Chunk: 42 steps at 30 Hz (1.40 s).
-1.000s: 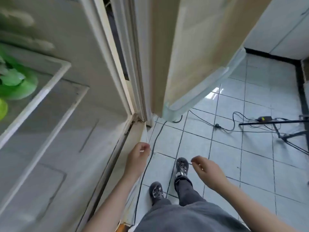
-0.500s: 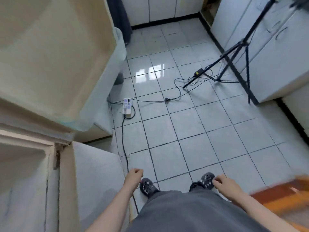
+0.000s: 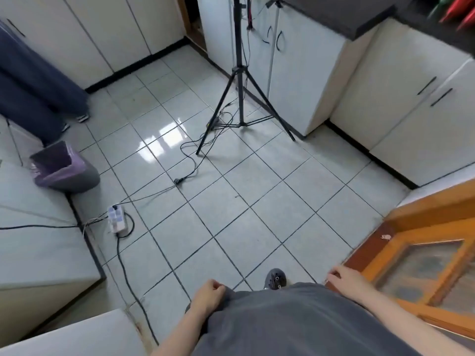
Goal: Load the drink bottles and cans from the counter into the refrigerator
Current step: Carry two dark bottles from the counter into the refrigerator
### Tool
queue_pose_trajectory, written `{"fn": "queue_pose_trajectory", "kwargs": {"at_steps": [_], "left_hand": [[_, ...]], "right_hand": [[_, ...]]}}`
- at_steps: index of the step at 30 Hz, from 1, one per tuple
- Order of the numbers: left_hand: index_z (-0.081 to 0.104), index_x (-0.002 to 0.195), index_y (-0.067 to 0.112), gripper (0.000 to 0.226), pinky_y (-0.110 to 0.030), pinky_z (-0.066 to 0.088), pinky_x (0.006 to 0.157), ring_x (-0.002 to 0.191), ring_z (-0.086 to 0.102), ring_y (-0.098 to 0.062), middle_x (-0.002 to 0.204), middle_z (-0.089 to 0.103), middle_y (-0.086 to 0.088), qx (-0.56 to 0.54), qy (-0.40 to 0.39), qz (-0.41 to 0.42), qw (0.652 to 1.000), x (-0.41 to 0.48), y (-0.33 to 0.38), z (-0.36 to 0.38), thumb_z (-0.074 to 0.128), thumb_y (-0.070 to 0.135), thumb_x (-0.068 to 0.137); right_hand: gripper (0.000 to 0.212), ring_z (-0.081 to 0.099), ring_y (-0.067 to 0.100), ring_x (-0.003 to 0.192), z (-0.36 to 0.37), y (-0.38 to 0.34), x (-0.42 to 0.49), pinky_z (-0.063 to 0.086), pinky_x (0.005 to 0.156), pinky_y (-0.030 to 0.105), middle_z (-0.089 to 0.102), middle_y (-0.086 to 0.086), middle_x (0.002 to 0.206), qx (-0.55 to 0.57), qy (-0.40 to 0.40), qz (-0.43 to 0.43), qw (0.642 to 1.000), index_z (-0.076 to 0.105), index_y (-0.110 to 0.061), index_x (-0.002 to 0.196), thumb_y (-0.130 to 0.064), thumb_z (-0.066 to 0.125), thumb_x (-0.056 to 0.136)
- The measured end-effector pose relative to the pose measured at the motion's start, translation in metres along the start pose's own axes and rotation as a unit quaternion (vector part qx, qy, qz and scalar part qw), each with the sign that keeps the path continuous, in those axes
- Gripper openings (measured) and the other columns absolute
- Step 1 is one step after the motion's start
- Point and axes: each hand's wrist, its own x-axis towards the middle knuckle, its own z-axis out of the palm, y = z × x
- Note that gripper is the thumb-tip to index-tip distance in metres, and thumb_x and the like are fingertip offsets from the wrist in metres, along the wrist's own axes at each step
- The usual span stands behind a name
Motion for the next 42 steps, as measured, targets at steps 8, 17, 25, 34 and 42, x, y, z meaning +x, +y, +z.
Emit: {"fn": "queue_pose_trajectory", "kwargs": {"at_steps": [8,17,25,34,42], "left_hand": [[0.060,0.102,0.024,0.016,-0.023,0.038,0.080,0.098,0.056,-0.014,0.110,0.064,0.002,0.080,-0.041,0.105,0.990,0.021,0.167,0.002,0.051,0.032,0.092],[0.058,0.097,0.027,0.017,-0.022,0.039,0.080,0.109,0.058,-0.019,0.115,0.065,0.000,0.339,-0.109,0.125,0.926,0.095,0.336,0.028,0.045,0.039,0.092],[0.057,0.118,0.015,0.033,-0.028,0.043,0.086,0.110,0.057,-0.025,0.121,0.062,-0.007,0.429,-0.124,0.244,0.861,0.159,0.581,0.054,0.047,0.034,0.093],[0.056,0.112,0.015,0.025,-0.028,0.044,0.079,0.099,0.058,-0.024,0.111,0.064,-0.008,0.385,-0.096,0.289,0.871,0.198,0.764,0.062,0.047,0.031,0.096],[0.057,0.112,0.009,0.028,-0.029,0.046,0.088,0.108,0.060,-0.026,0.117,0.063,-0.010,0.388,-0.163,0.199,0.885,0.222,0.801,0.095,0.050,0.030,0.095]], "right_hand": [[0.021,0.054,0.015,0.071,-0.018,0.107,0.007,0.039,0.061,0.026,0.060,-0.003,0.076,0.185,0.045,0.137,0.972,0.060,-0.015,0.082,-0.026,0.048,0.095],[0.016,0.055,-0.014,0.064,0.000,0.167,0.041,0.036,0.066,0.009,0.066,0.002,0.111,0.384,-0.071,0.211,0.896,0.068,-0.007,0.092,-0.011,0.053,0.095],[0.021,0.059,0.020,0.106,-0.174,0.203,0.083,0.042,0.084,0.024,0.065,0.007,0.114,0.399,0.018,0.300,0.866,0.059,-0.021,0.098,-0.033,0.042,0.097],[0.013,0.060,0.011,0.090,-0.335,0.227,0.146,0.048,0.078,0.025,0.062,-0.005,0.094,0.500,0.158,0.231,0.819,0.055,-0.028,0.092,-0.031,0.044,0.098],[0.020,0.062,0.018,0.088,-0.399,0.294,0.218,0.048,0.084,0.032,0.065,-0.002,0.088,0.503,0.087,0.244,0.825,0.058,-0.020,0.080,-0.029,0.047,0.094]]}}
